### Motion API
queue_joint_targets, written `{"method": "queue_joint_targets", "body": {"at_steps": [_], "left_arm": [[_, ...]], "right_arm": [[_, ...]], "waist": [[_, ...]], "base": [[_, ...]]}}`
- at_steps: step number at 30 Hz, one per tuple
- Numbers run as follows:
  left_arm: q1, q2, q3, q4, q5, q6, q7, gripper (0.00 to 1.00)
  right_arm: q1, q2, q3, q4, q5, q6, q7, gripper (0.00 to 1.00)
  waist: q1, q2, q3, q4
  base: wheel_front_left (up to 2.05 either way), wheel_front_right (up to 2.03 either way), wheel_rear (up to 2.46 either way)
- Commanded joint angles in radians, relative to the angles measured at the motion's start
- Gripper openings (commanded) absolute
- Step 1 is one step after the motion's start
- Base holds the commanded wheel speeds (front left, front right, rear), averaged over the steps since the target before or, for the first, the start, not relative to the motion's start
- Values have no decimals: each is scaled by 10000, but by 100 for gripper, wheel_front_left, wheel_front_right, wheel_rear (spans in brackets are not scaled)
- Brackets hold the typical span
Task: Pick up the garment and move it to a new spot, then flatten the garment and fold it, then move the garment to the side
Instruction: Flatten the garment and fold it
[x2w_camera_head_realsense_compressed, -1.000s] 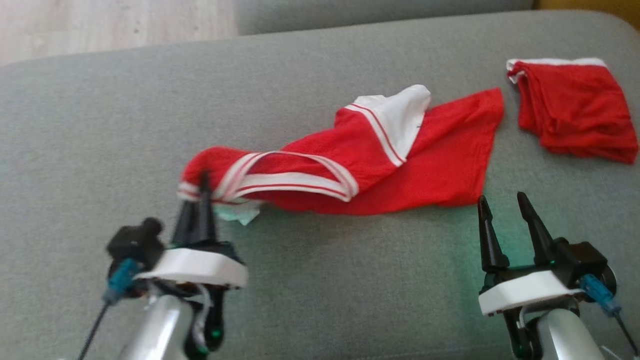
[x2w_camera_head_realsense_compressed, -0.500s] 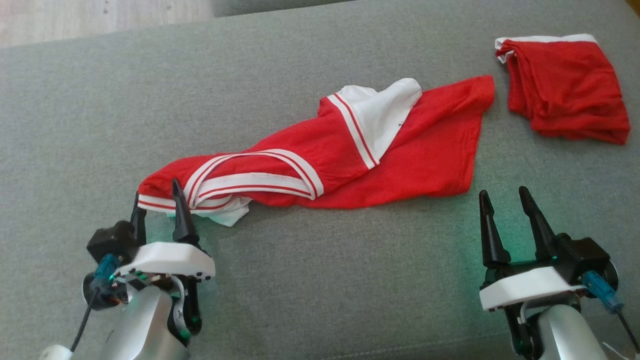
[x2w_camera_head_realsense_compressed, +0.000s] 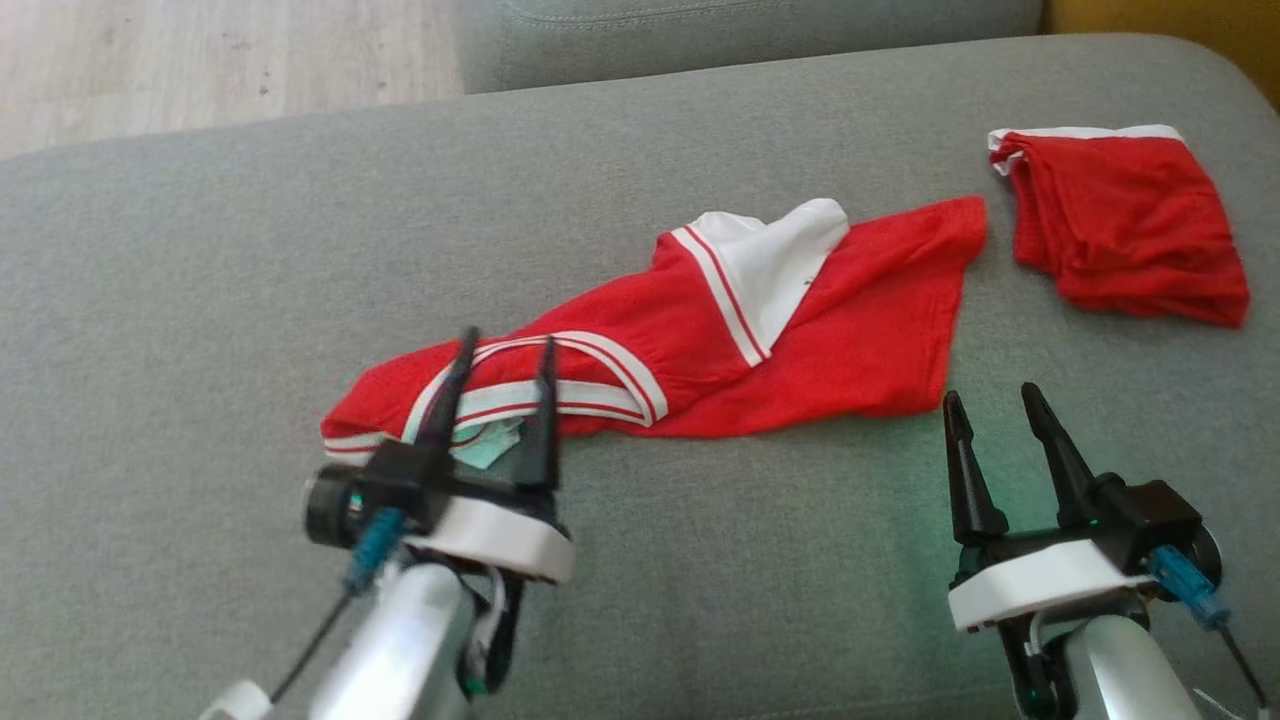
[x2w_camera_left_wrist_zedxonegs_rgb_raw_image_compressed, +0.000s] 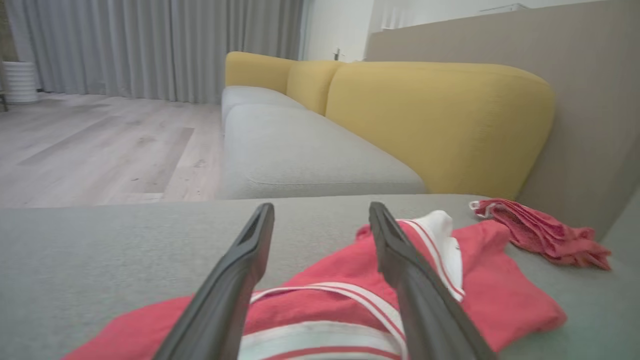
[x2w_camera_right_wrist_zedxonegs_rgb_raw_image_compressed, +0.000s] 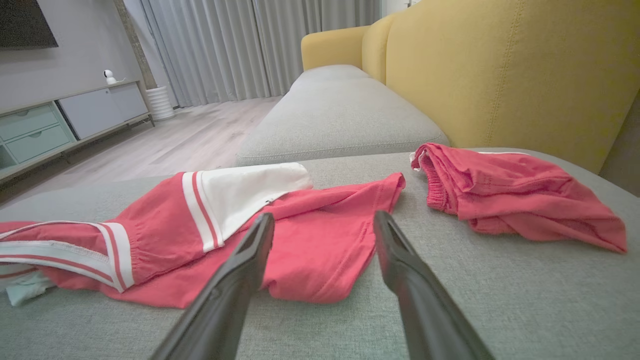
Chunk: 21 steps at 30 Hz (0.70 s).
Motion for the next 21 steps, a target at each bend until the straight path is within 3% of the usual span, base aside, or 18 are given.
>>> {"method": "queue_joint_targets", "body": {"at_steps": [1, 11, 21], "left_arm": [[-152, 3, 51, -315, 75, -30, -75, 100], [-632, -133, -1202, 948, 80, -311, 630, 100], [-1515, -161, -1328, 2686, -384, -342, 901, 100]], "right_arm": [[-125, -43, 254, -279, -65, 65, -118, 100], [-356, -43, 287, -413, -50, 65, -118, 100], [-567, -43, 232, -466, 31, 65, -118, 100]], "waist": [[2, 0, 28, -107], [2, 0, 625, -736], [2, 0, 1095, -1292]], "base": [[0, 0, 0], [0, 0, 0], [0, 0, 0]]}}
